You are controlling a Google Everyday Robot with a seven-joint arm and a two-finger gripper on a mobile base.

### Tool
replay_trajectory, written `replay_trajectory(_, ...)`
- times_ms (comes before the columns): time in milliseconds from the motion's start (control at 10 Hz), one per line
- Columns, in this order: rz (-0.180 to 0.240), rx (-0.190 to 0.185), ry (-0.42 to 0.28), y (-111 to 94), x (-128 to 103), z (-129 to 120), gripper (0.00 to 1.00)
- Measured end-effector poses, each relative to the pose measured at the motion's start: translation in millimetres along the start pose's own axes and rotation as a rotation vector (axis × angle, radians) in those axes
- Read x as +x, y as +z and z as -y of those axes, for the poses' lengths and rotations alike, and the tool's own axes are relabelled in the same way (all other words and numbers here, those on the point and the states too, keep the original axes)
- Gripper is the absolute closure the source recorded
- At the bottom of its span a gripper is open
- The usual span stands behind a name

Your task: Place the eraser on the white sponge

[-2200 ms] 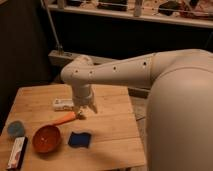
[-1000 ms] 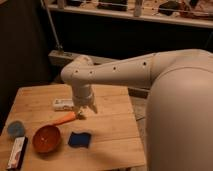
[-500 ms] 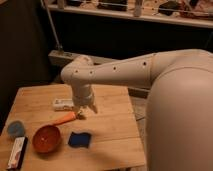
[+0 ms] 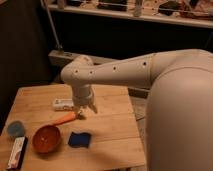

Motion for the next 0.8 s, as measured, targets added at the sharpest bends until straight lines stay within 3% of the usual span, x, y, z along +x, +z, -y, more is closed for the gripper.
replay_trajectory(400, 0.007, 0.007, -0.019, -1.7, -1.9, -1.2, 0.35)
replay_trajectory(600, 0.026, 0.036, -0.133, -2.9, -11.0, -21.6, 0.35)
replay_trajectory(700, 0.041, 0.058, -0.242, -5.0, -18.4, -47.5, 0.35)
replay_trajectory(800, 0.044, 0.068, -0.307, -6.2, -20.2, -65.2, 0.35)
